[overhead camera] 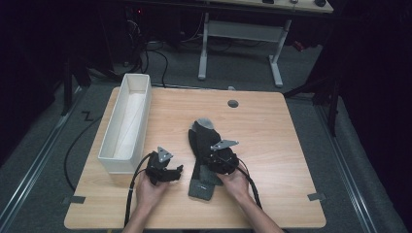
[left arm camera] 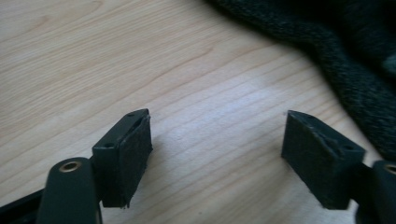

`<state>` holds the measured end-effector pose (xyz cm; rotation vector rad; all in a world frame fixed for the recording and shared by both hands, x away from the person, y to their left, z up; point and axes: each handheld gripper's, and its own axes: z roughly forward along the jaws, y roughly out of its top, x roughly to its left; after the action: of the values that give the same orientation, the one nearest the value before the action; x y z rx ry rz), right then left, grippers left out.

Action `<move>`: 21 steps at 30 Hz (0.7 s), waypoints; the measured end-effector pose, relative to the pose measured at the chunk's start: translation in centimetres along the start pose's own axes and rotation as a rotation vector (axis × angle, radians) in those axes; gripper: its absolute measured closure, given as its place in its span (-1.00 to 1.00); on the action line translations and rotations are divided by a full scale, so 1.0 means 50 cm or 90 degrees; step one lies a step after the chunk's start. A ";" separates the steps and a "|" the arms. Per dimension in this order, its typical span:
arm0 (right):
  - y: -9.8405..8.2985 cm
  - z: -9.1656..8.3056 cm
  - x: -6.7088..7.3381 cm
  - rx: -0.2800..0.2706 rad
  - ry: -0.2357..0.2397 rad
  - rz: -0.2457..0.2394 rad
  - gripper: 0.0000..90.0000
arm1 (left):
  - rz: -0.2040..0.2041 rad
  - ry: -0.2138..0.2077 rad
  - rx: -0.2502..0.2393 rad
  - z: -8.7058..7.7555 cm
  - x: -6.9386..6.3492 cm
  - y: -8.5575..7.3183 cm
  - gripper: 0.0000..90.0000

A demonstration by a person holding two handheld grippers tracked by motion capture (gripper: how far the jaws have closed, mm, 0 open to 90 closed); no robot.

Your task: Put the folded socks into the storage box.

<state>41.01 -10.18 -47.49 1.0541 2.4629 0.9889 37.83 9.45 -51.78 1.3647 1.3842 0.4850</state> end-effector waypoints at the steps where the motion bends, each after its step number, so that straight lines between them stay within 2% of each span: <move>1: -0.001 0.007 0.005 0.002 -0.008 -0.010 0.39 | -0.002 -0.005 0.003 -0.001 -0.002 0.000 -0.39; 3: -0.001 0.009 0.007 0.001 -0.010 -0.011 0.39 | -0.009 -0.017 0.007 -0.002 -0.007 0.000 -0.40; 6: -0.001 0.019 0.011 0.002 -0.023 -0.029 0.38 | -0.046 -0.053 0.008 -0.005 -0.023 0.003 -0.42; 10: 0.003 0.028 0.004 -0.004 -0.027 -0.030 0.36 | -0.032 -0.063 0.017 0.001 -0.043 -0.007 -0.42; 13: 0.009 0.035 0.000 -0.006 -0.037 -0.034 0.35 | -0.026 -0.068 0.012 0.004 -0.056 -0.011 -0.40; 16: 0.020 0.039 -0.002 0.000 -0.042 -0.037 0.27 | -0.025 -0.058 0.015 0.007 -0.058 -0.013 -0.38; 18: 0.025 0.030 -0.002 -0.010 -0.046 -0.040 0.21 | -0.032 -0.057 0.019 0.008 -0.056 -0.012 -0.38; 19: 0.027 0.007 -0.001 -0.036 -0.042 -0.035 0.17 | -0.032 -0.055 0.020 0.009 -0.056 -0.013 -0.37; 21: 0.027 -0.003 0.001 -0.047 -0.044 -0.036 0.15 | -0.028 -0.055 0.021 0.009 -0.057 -0.014 -0.37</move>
<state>41.58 -9.54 -46.45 0.9733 2.3686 1.0014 37.23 6.54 -51.42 1.3633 1.3541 0.3719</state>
